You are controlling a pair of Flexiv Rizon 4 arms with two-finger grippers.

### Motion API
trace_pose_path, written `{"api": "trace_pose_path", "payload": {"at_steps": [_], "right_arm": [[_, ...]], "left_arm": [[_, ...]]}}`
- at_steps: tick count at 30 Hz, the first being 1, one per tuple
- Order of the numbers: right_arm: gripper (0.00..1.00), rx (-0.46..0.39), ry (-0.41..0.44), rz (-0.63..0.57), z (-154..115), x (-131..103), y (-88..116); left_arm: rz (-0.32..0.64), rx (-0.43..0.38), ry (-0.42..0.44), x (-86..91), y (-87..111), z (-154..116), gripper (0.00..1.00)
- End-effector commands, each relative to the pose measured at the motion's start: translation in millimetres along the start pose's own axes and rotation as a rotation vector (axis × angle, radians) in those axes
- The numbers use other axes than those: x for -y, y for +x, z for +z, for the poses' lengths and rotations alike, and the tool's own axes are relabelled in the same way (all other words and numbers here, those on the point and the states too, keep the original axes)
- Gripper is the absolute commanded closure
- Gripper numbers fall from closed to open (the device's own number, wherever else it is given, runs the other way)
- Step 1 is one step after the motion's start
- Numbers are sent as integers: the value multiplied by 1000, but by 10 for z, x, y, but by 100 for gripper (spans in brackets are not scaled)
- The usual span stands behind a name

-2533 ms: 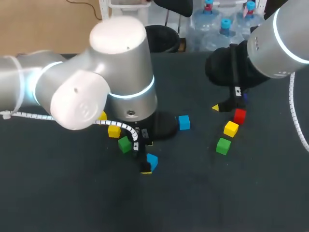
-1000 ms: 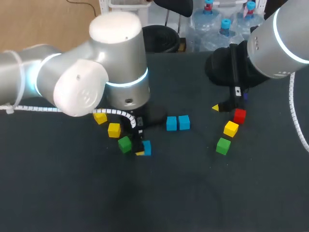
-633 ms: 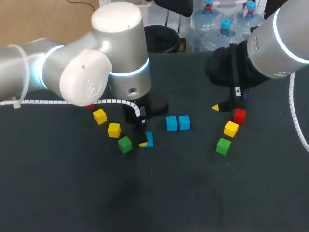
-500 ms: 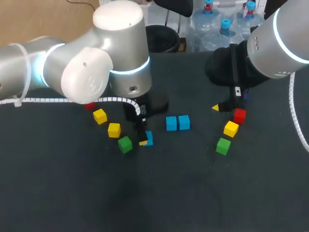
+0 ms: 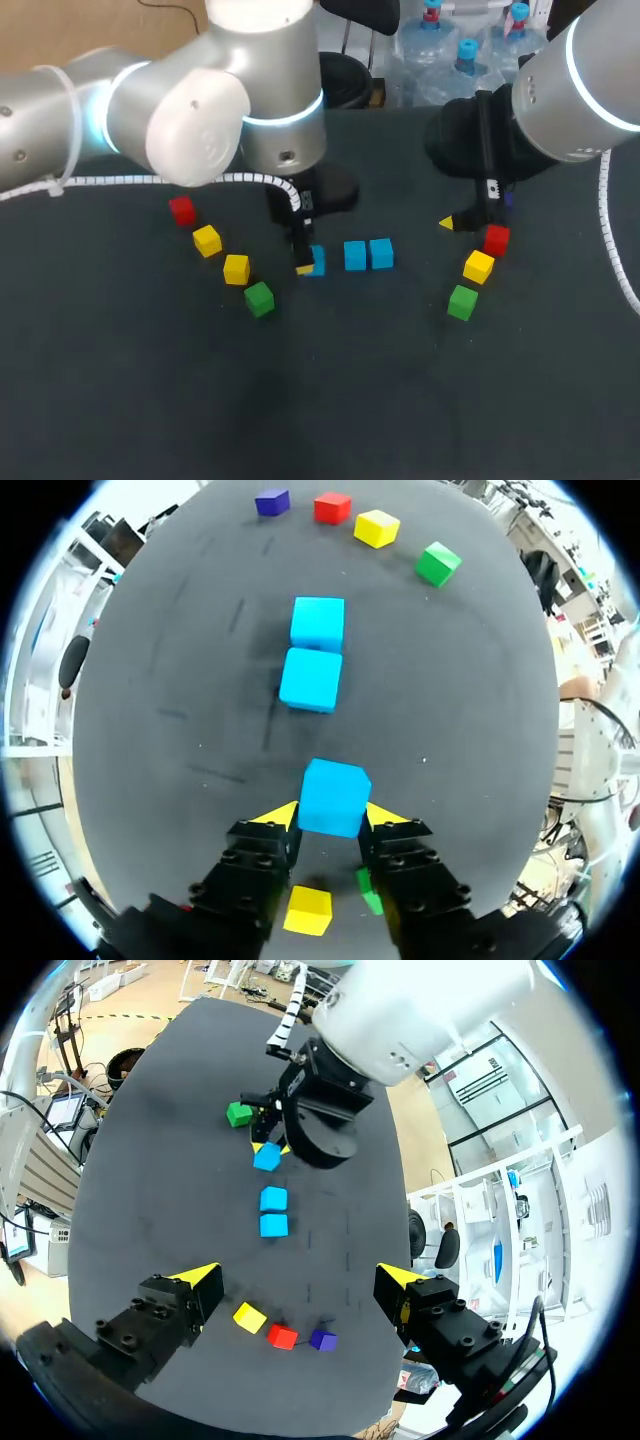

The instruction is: Place the blue cubes, place green cubes on the blue cubes, place the yellow cubes on the green cubes, then place the red cubes on the yellow cubes, and place purple cube on the red cubes.

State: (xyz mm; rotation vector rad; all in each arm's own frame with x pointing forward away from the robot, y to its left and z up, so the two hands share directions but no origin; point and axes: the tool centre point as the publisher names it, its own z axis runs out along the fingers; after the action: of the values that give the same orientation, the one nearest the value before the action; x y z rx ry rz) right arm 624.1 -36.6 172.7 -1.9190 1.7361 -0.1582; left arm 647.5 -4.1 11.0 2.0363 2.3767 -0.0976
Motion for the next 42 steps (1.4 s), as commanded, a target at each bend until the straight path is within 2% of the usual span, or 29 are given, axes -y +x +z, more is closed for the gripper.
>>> {"api": "trace_pose_path", "payload": {"at_steps": [1,25,42], "right_arm": [[0,-1,7,2,6,-16,0],[0,-1,7,2,6,-16,0],[0,-1,7,2,6,-16,0]], "left_arm": [[14,-23,6,-33,-88,30,100],[31,-56,31,-122,-243,126,100],[33,-64,28,-141,-229,150,100]]}}
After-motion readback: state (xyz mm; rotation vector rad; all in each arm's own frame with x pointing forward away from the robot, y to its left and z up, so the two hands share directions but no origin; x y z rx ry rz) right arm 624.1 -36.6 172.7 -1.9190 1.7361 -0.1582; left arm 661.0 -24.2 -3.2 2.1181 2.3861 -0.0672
